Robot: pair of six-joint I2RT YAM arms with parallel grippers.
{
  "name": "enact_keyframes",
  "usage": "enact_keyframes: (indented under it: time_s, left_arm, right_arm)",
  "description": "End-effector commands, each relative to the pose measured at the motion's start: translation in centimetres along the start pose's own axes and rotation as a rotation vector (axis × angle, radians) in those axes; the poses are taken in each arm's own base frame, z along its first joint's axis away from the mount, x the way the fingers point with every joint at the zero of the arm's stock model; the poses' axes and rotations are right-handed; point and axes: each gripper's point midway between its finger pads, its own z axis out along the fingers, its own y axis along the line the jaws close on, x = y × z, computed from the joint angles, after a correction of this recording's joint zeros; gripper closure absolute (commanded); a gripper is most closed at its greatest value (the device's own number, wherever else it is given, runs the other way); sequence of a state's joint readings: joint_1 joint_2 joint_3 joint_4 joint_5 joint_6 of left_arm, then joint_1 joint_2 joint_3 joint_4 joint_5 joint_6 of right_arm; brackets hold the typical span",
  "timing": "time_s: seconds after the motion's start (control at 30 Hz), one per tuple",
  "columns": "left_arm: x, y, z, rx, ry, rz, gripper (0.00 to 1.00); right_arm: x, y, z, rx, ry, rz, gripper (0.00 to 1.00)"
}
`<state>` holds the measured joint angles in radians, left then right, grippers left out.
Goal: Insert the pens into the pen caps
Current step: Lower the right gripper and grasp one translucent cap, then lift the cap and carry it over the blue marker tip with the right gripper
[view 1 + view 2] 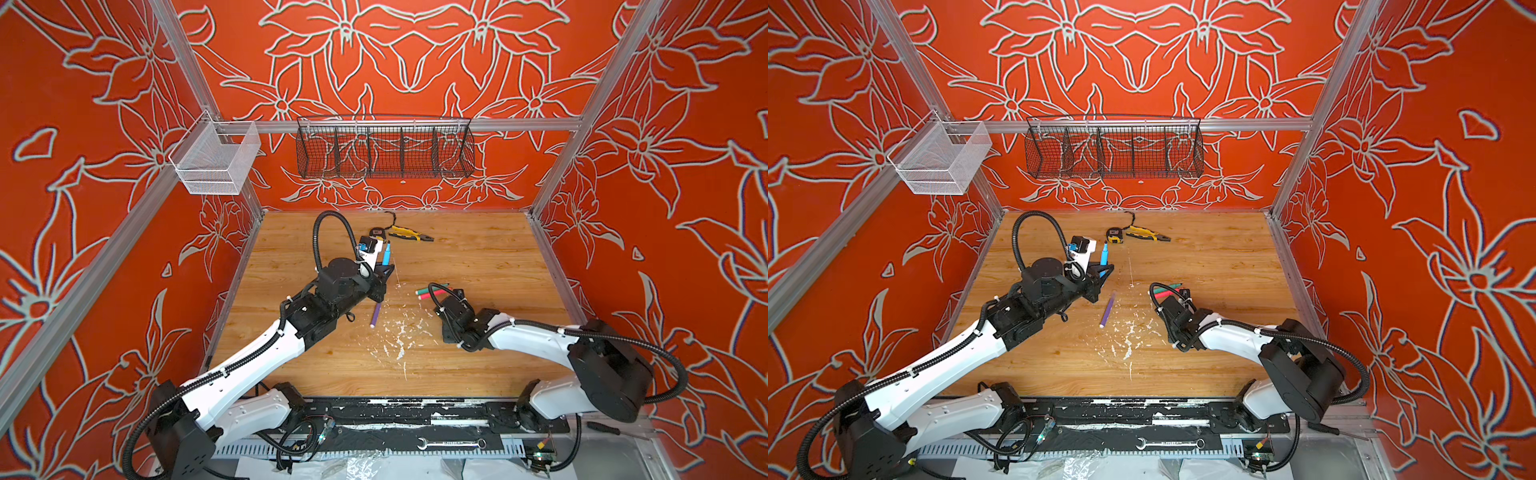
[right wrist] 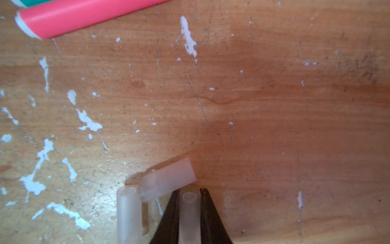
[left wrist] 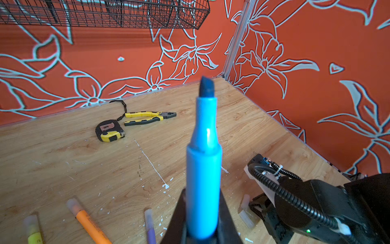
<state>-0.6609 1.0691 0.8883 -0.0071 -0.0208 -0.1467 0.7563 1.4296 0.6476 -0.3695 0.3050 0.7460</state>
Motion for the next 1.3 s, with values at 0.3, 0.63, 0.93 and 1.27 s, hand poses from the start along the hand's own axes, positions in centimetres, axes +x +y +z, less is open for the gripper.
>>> enact_keyframes:
  time_s: [0.3,0.63,0.93,1.27]
  left_arm:
    - [-1.0,-1.5,-0.5,0.091,-0.037,-0.001,1.00]
    - [-1.4,-4.0,-0.8,0.240,-0.050,-0.045,1.00]
    - [-1.7,-4.7,-1.4,0.284,-0.056,-0.061,1.00]
    - [-1.0,-5.5,0.3,0.316,0.043,-0.008,1.00]
  right_arm:
    - [-1.2,-2.5,-5.0,-0.030,-0.087,0.046,0.90]
    - [-9.2,-0.2,-17.1,-0.321,-0.387,0.087,0.94]
    - [-20.1,5.3,-32.4,-0.694,-0.758,0.099,0.97]
    - [-22.4,8.9,-34.3,-0.875,-0.926,0.102,0.99]
